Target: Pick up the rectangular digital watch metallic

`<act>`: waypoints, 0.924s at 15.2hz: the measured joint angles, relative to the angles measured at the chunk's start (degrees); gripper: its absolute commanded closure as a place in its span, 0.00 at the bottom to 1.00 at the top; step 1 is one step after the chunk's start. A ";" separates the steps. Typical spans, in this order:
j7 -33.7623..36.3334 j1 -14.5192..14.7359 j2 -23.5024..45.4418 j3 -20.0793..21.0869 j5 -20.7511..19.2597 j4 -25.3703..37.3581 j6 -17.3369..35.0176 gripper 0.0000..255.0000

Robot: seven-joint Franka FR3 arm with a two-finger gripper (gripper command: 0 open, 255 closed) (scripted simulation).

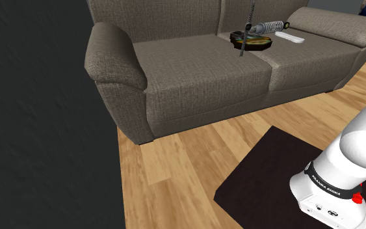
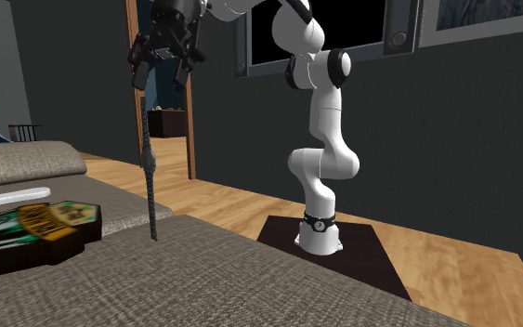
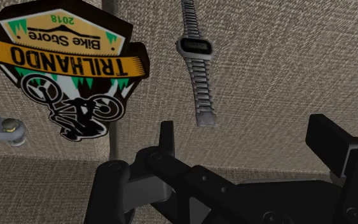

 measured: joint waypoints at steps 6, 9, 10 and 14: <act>-1.22 -0.67 2.09 -1.20 1.80 1.19 3.29 0.00; -1.35 -0.64 1.39 -1.10 1.63 -2.01 5.89 0.00; -1.35 -0.62 1.26 -1.05 1.59 -2.74 6.51 0.00; -1.36 -0.60 1.19 -1.02 1.58 -3.34 7.09 1.00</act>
